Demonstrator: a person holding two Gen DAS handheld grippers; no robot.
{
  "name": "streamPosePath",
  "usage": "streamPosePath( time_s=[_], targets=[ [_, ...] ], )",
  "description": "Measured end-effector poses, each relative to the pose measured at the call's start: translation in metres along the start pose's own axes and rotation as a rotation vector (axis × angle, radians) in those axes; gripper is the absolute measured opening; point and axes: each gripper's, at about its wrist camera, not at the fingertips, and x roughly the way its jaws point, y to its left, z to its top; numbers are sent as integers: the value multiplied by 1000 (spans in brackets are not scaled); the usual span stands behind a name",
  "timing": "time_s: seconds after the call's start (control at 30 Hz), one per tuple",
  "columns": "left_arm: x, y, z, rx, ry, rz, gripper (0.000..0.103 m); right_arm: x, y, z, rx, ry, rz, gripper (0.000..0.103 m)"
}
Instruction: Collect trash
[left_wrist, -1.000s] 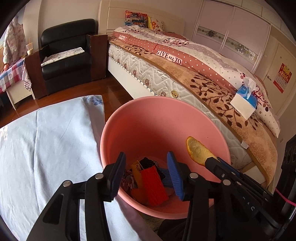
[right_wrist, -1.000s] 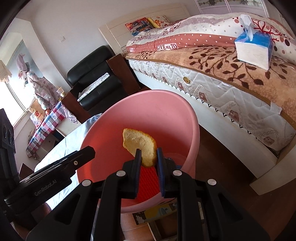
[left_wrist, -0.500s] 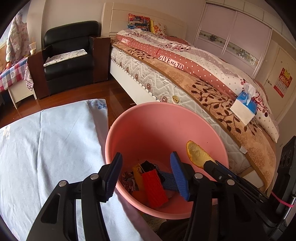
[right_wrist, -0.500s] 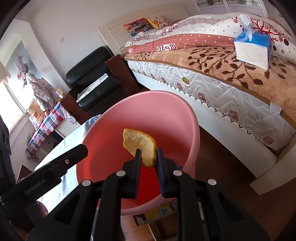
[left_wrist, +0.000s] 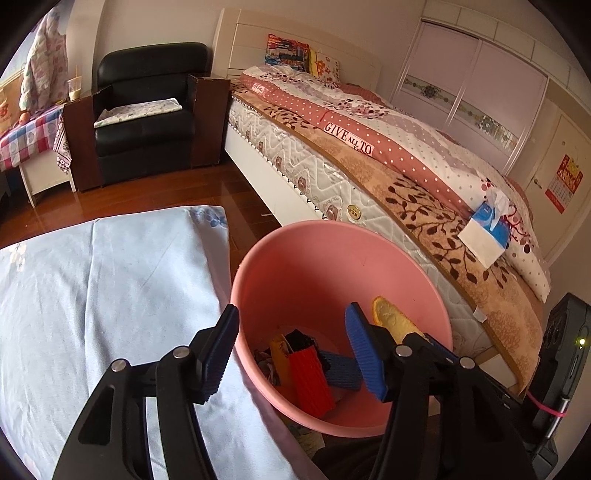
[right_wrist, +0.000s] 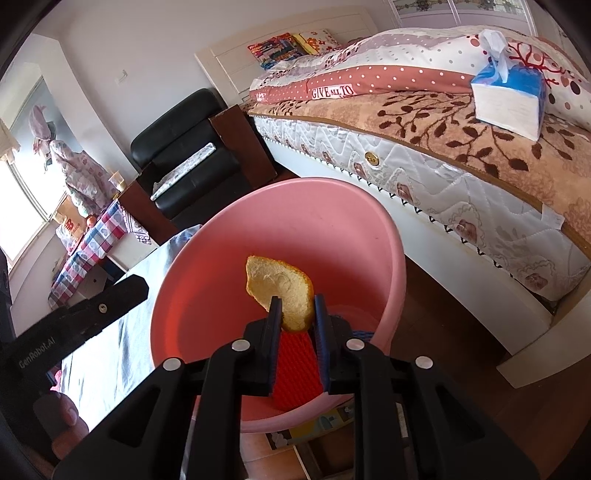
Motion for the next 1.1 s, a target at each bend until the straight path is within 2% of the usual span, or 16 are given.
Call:
streamPosePath(
  time_s=[0.13,0.17,0.27,0.3,0.47,0.83,1.1],
  targets=[
    [-3,3,0,-6,-5,-2,59,2,1,1,-1,8,-4,20],
    [-4,3,0,-5,-7,-3,59,2,1,1,0,7,-2,23],
    [-6,4,-1,0,-14,-1,59,0,2,2,6,-4,12,41],
    [-8,4,-2,2,-17,0,59,-1,2,2,8,-7,18,41],
    [-17,4,-5,10,-39,2,59,-8,9,0,-4,-13,39,42],
    [-52,3,-18,46,-108,57,59,-40,35,-11,-86,-86,50,42],
    [-81,14,-28,25,-145,80,58,-60,57,-24,-130,-113,51,42]
  ],
)
